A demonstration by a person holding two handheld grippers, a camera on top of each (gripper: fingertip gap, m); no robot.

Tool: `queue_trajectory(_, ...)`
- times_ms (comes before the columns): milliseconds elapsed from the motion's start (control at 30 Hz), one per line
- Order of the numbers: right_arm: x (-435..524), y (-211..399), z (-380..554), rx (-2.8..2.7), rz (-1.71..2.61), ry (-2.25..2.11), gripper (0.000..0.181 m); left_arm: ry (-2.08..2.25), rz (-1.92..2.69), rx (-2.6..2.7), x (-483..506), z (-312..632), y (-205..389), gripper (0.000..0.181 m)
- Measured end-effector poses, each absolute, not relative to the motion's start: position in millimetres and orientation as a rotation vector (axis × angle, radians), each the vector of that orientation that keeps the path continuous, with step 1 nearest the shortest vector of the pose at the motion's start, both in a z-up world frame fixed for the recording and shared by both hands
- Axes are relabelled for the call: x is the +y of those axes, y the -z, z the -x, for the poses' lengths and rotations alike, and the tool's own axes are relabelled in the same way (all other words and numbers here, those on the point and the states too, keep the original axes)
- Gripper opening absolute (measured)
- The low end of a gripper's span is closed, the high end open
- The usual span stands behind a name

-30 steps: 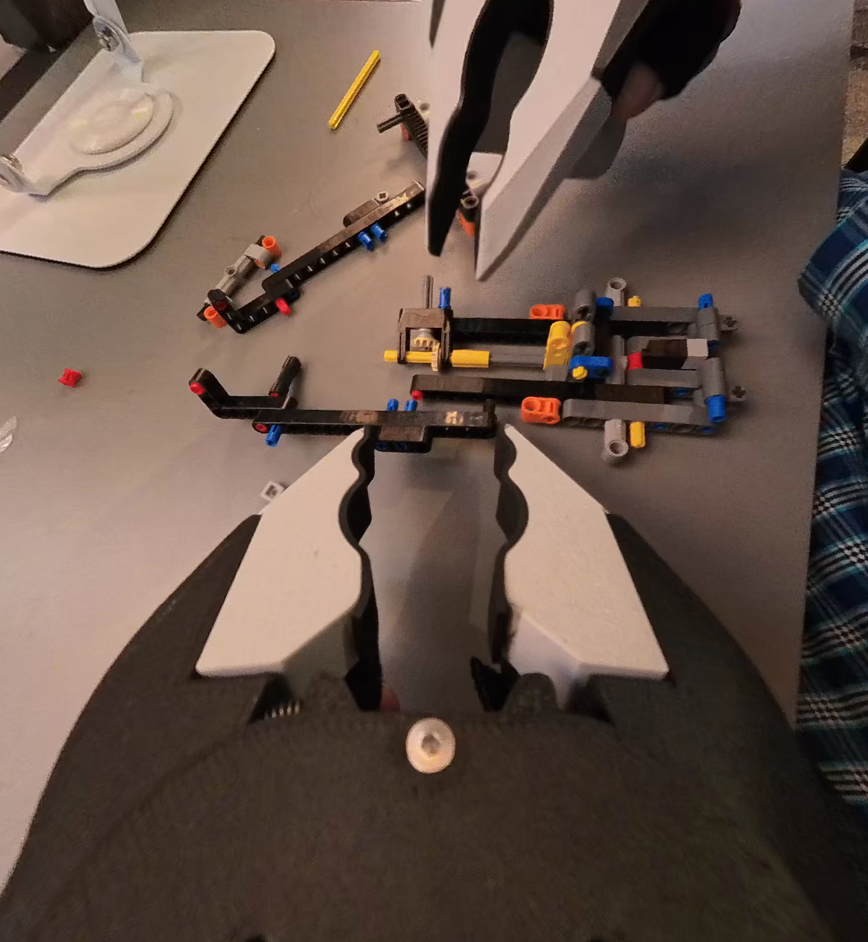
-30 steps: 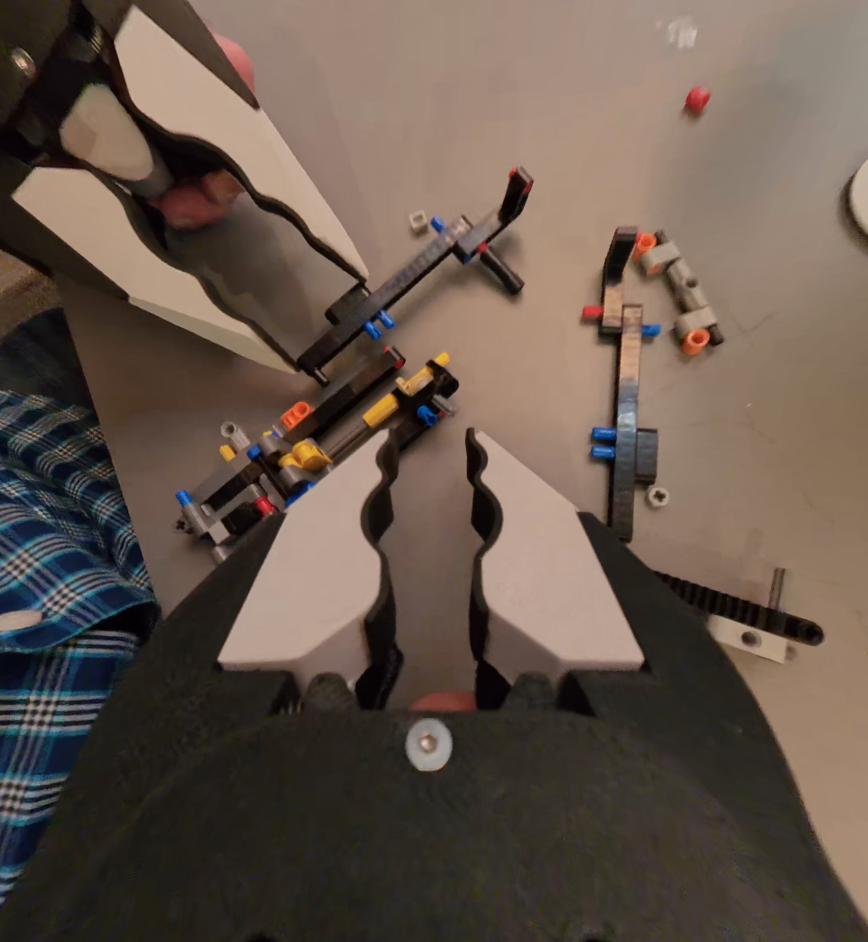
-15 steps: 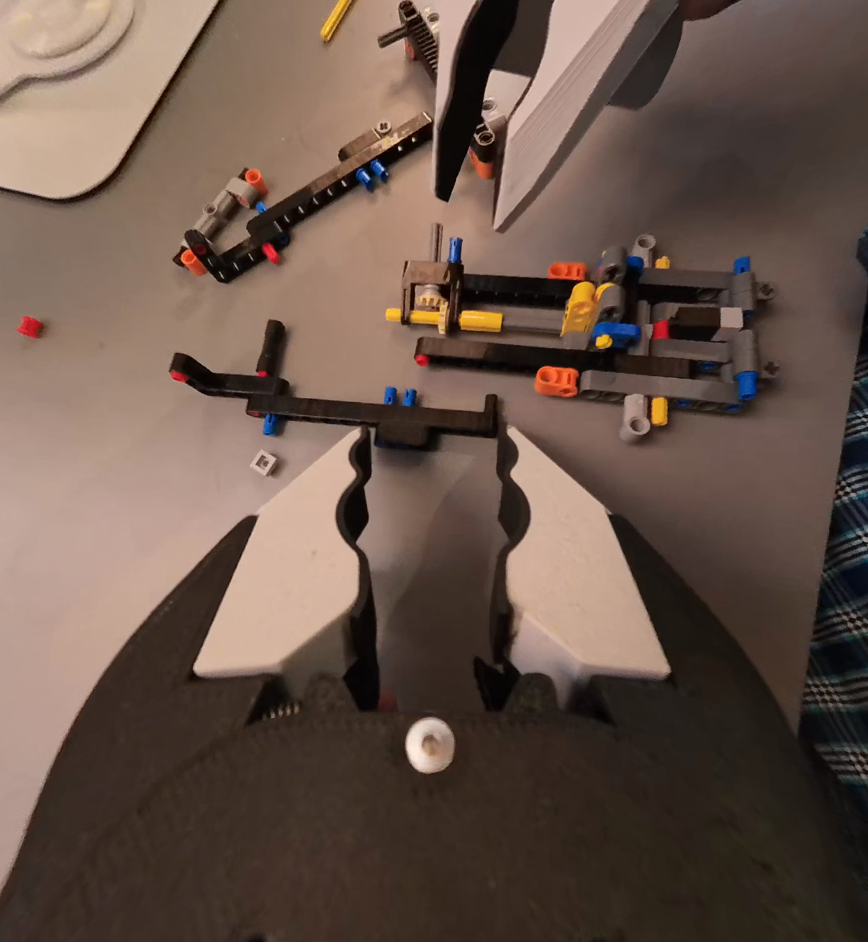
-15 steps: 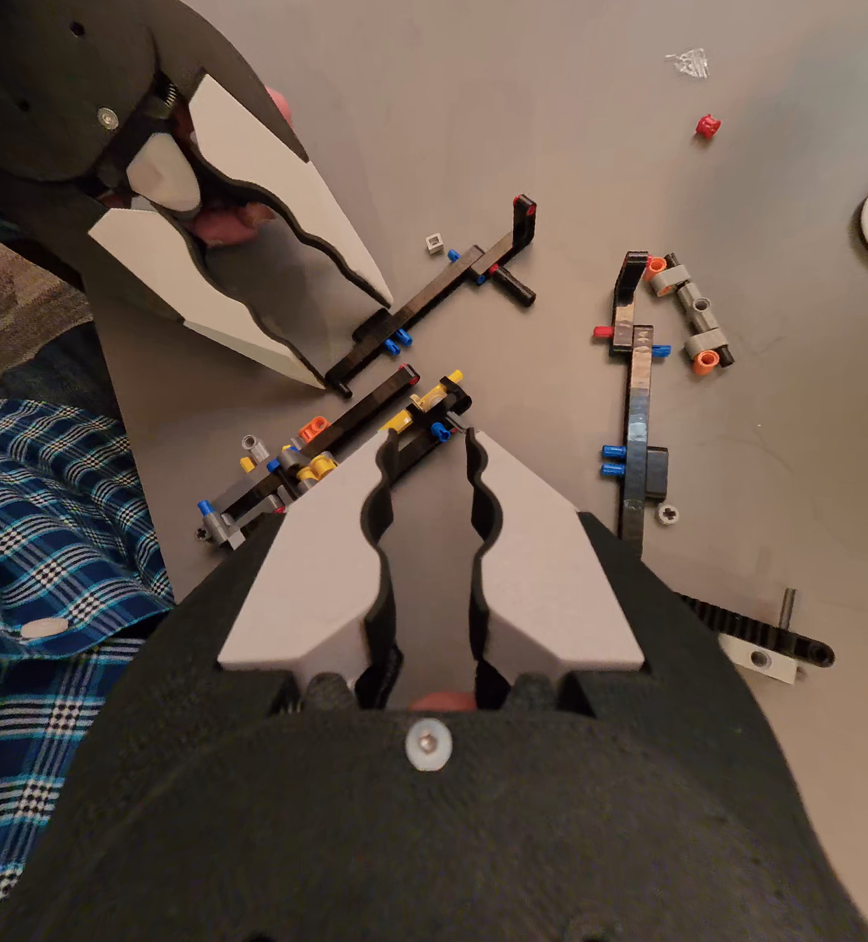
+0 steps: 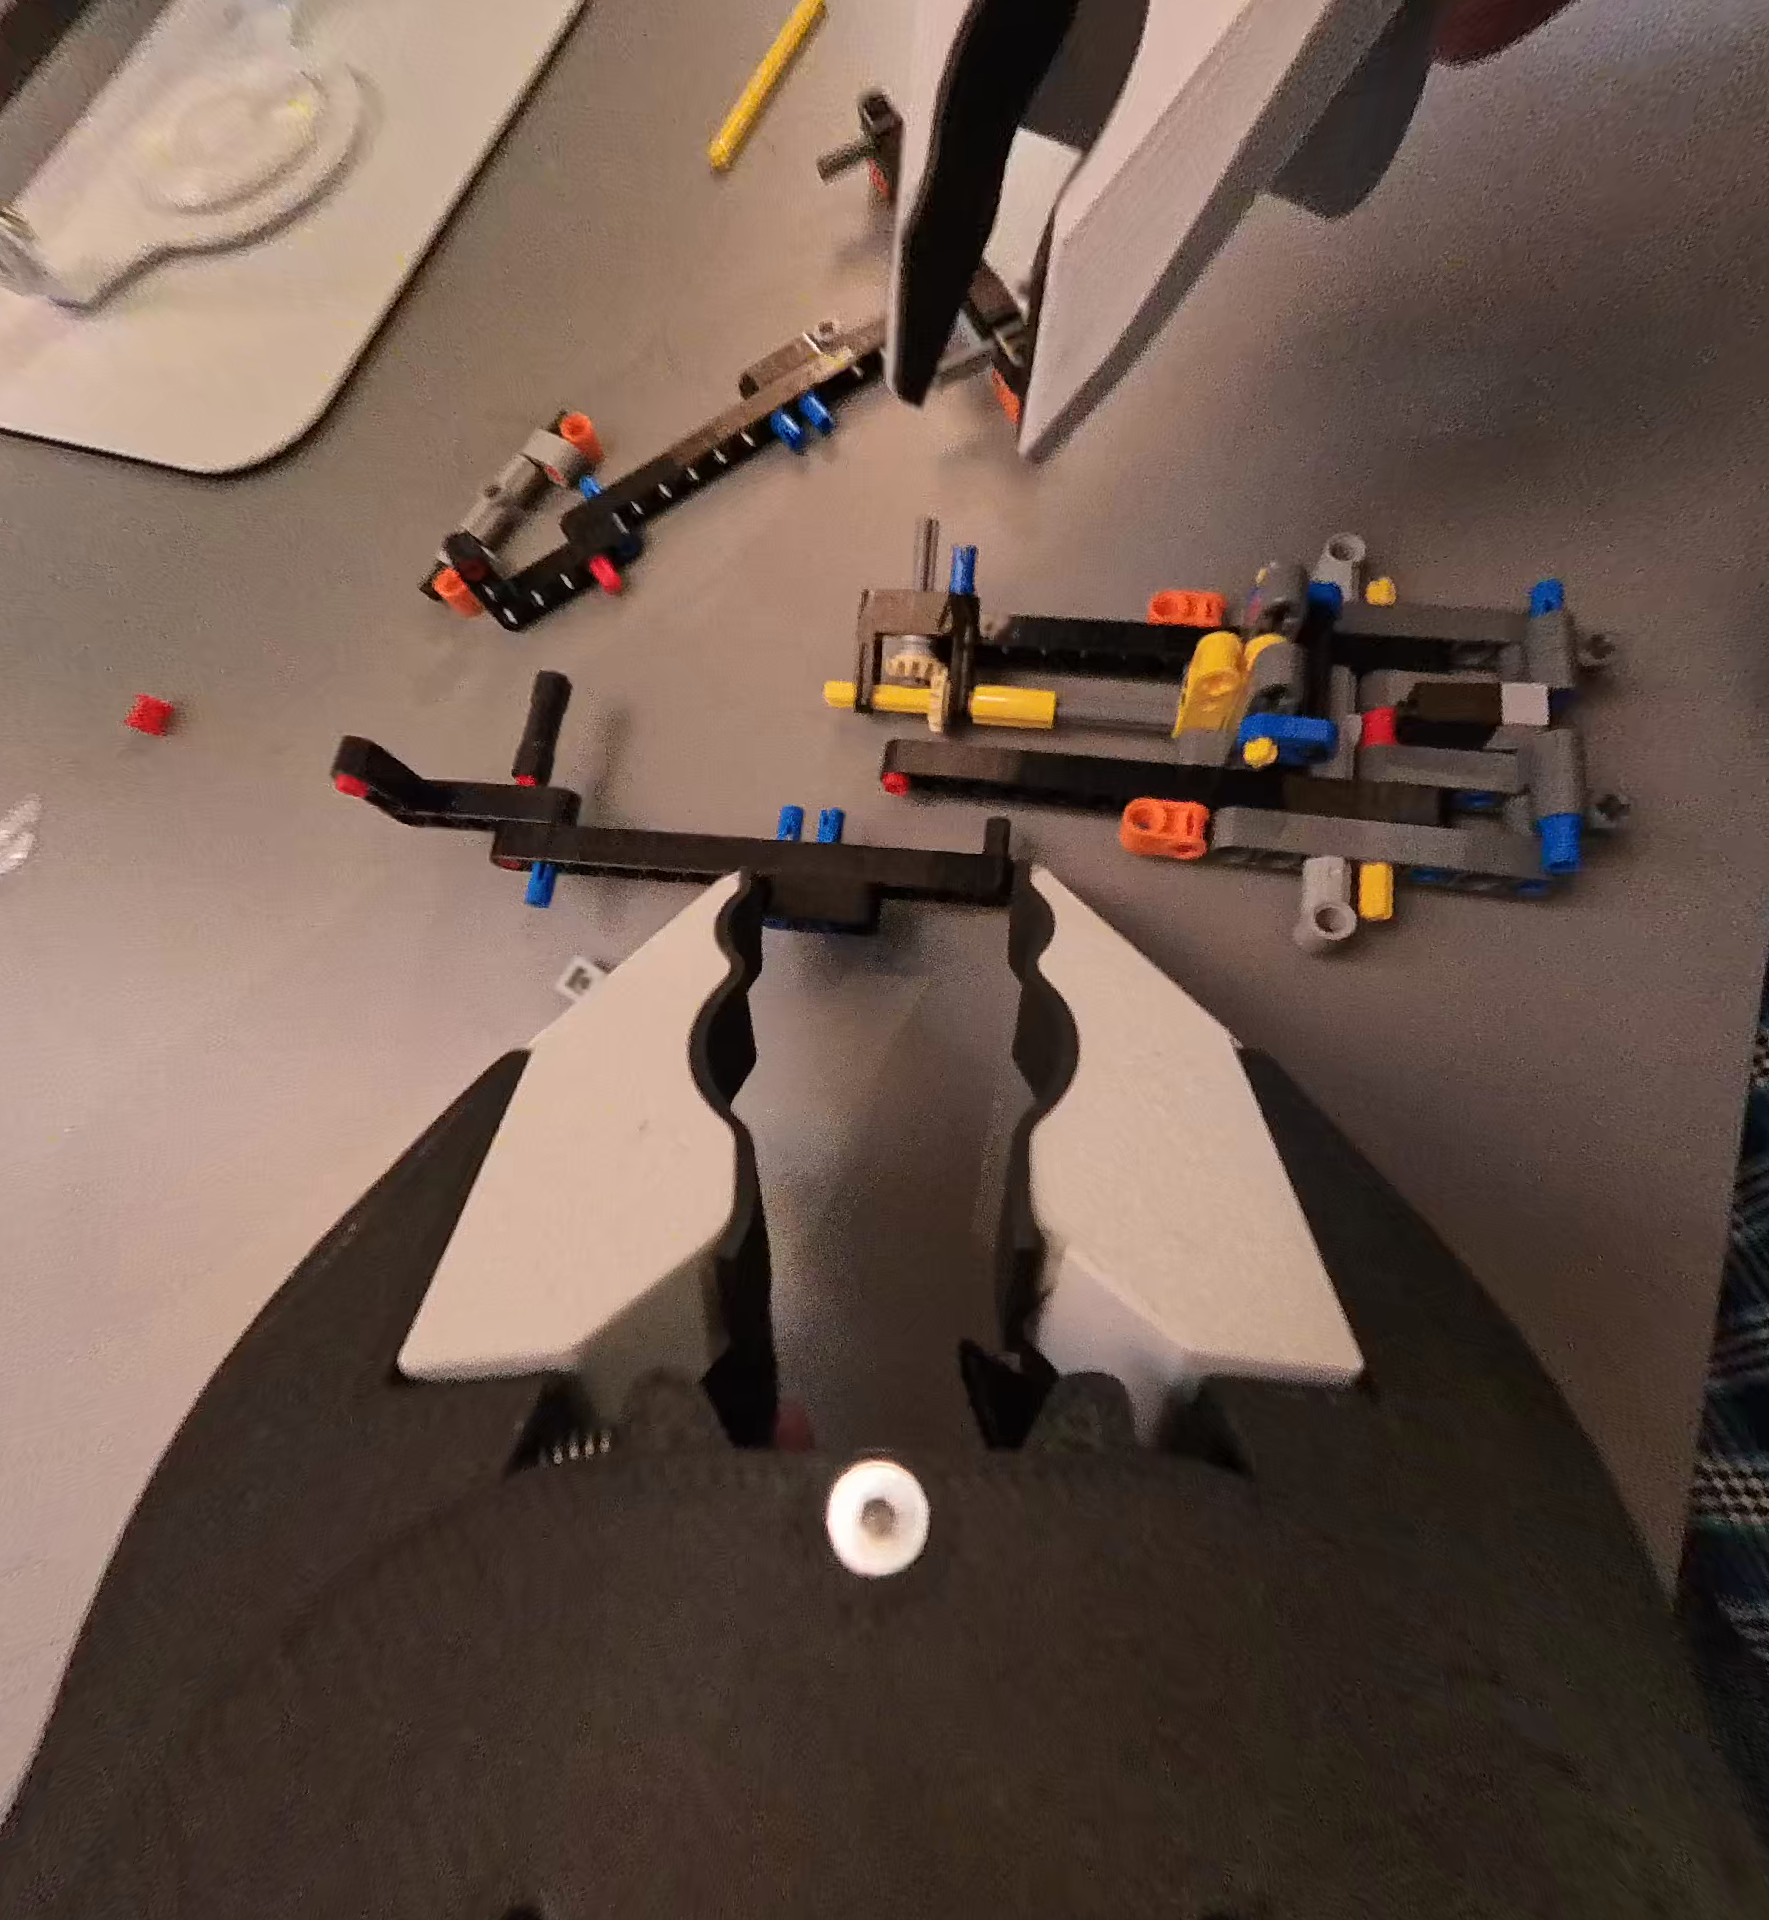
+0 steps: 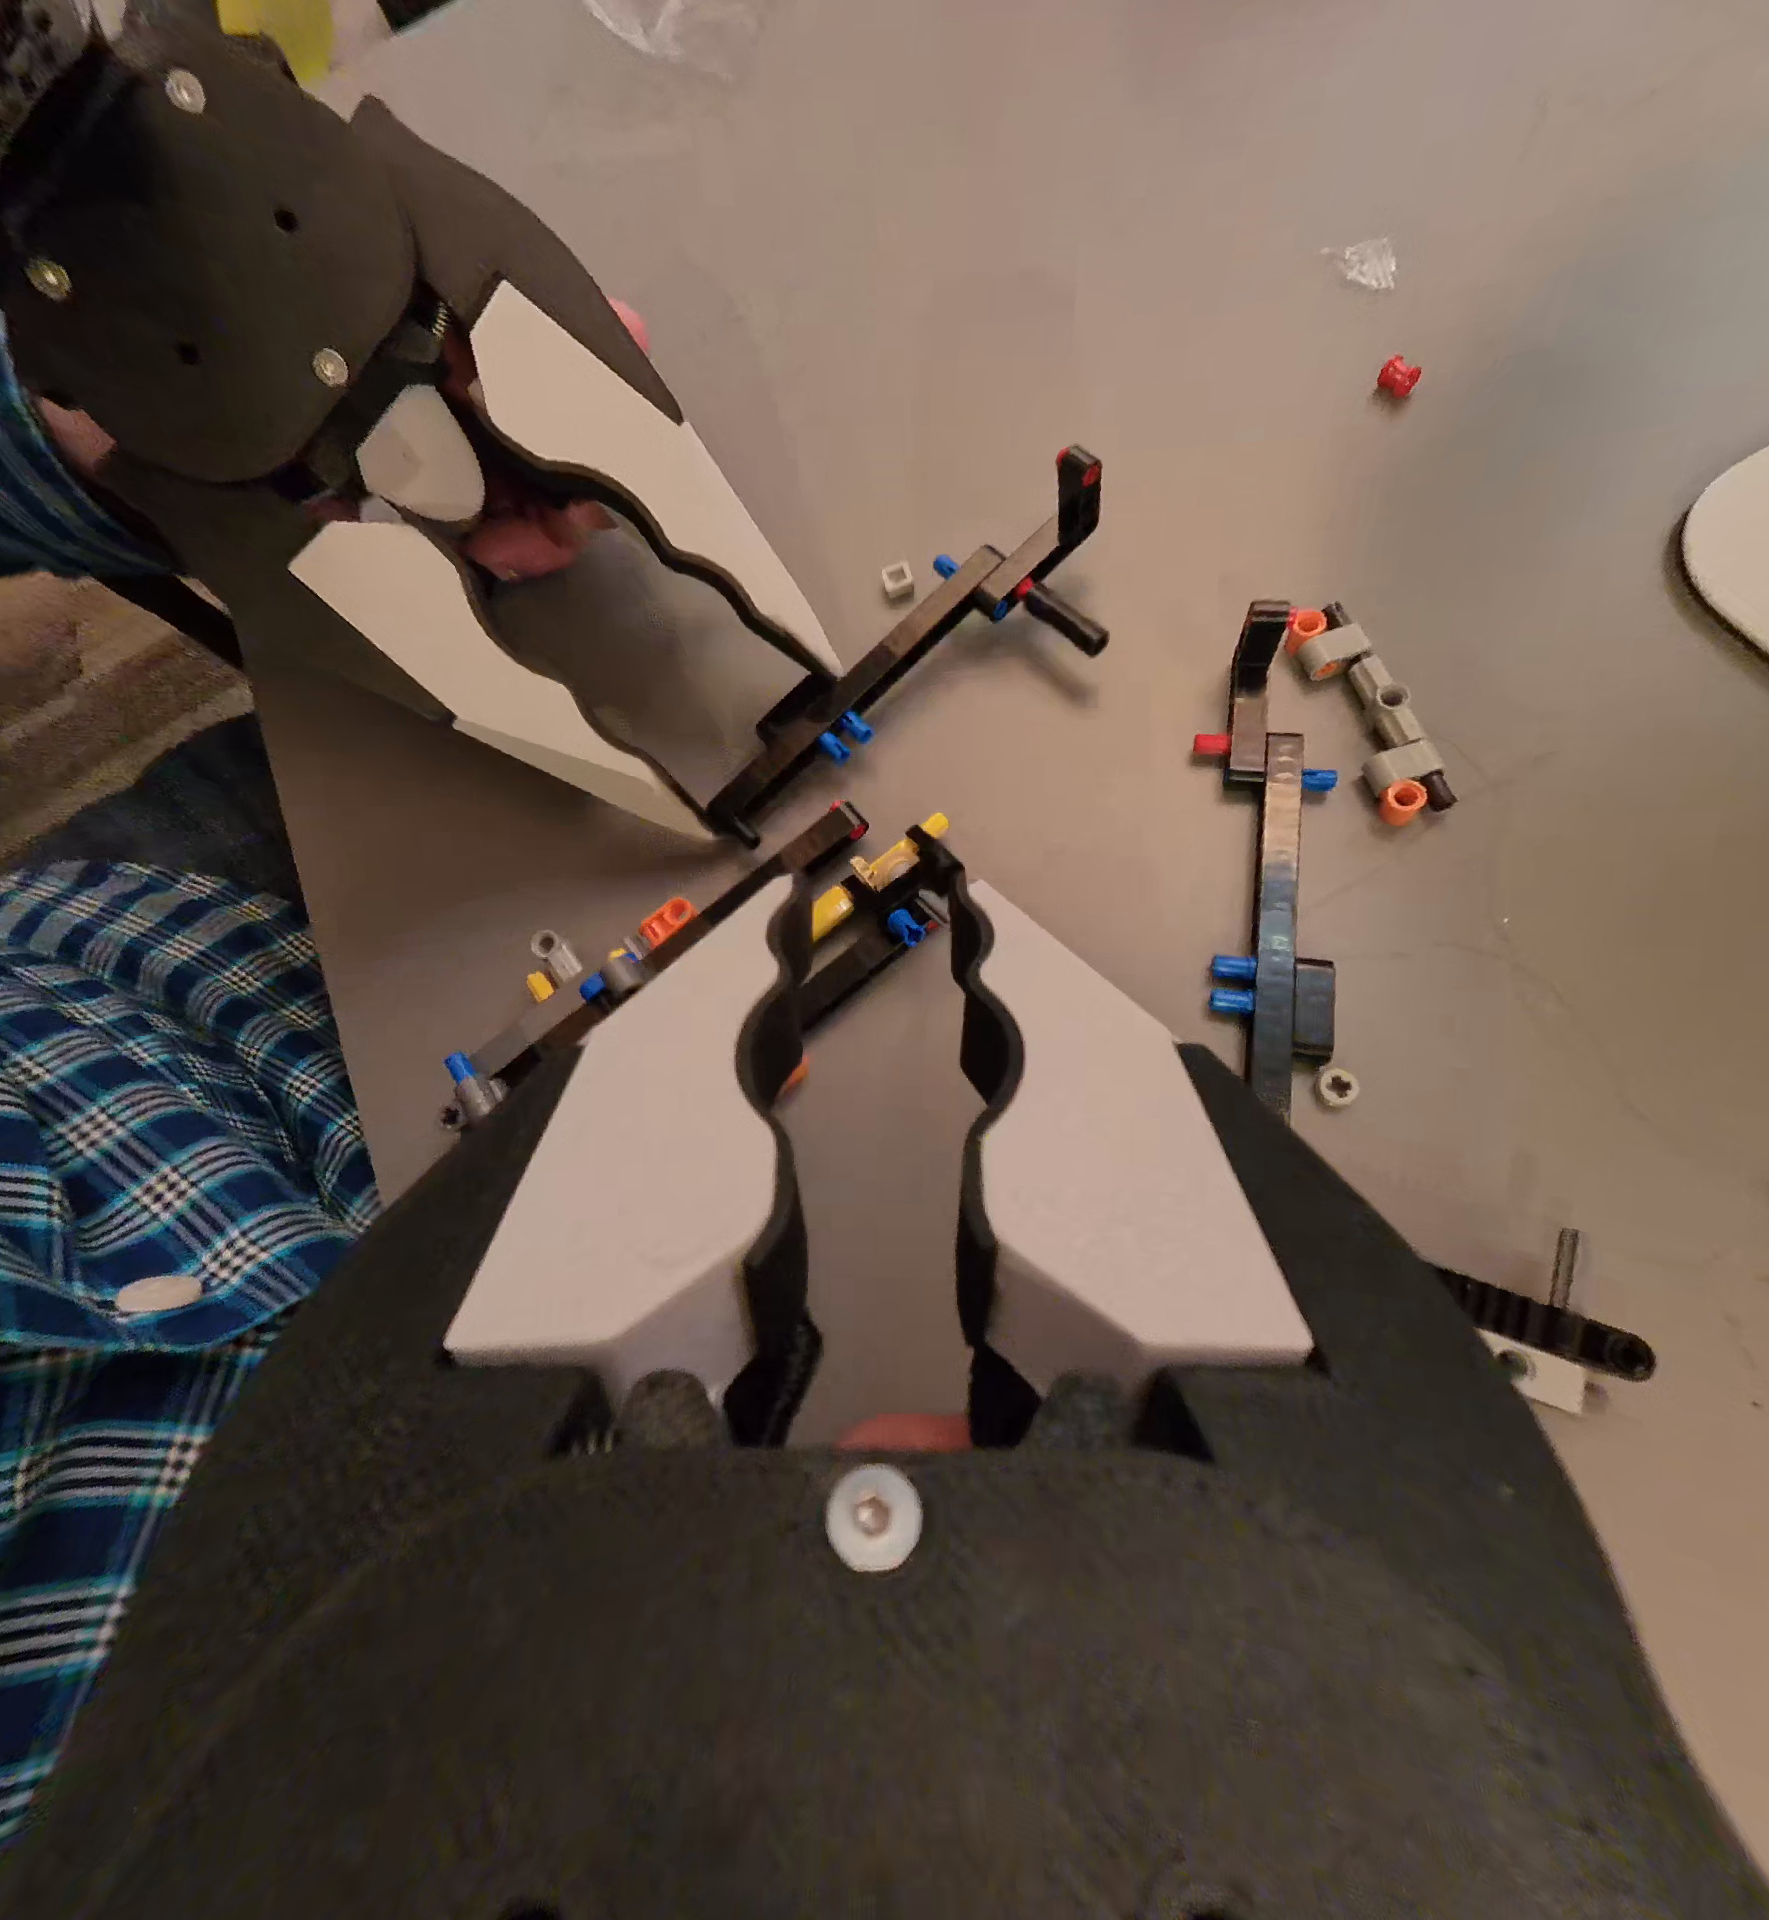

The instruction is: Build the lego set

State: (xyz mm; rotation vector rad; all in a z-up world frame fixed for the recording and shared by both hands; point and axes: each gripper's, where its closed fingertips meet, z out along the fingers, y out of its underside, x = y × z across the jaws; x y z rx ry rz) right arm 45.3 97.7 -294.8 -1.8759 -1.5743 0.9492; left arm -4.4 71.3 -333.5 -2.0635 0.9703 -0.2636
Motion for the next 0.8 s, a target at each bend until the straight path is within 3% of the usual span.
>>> queue_trajectory(33, 97.4, 292.2, -43.8, -1.566, 1.876, -0.968, 0.024, 0.258, 2.05, 0.956, 72.9, 5.6, 329.9, 0.046)
queue_trajectory(433, 84.9, 239.0, -3.5, -1.285, 1.915, -1.587, 0.026, 0.062, 1.633, 0.892, 92.7, -6.6, 231.7, 0.046)
queue_trajectory(500, 80.2, 232.0, -2.1, -1.291, 1.883, -1.659, 0.008, 0.024, 1.596, 0.91, 93.3, -10.0, 225.9, 0.046)
queue_trajectory(800, 94.8, 207.5, -12.2, -1.167, 1.779, -1.792, 0.005, 0.152, 1.575, 0.844, 97.1, -7.6, 198.8, 0.052)
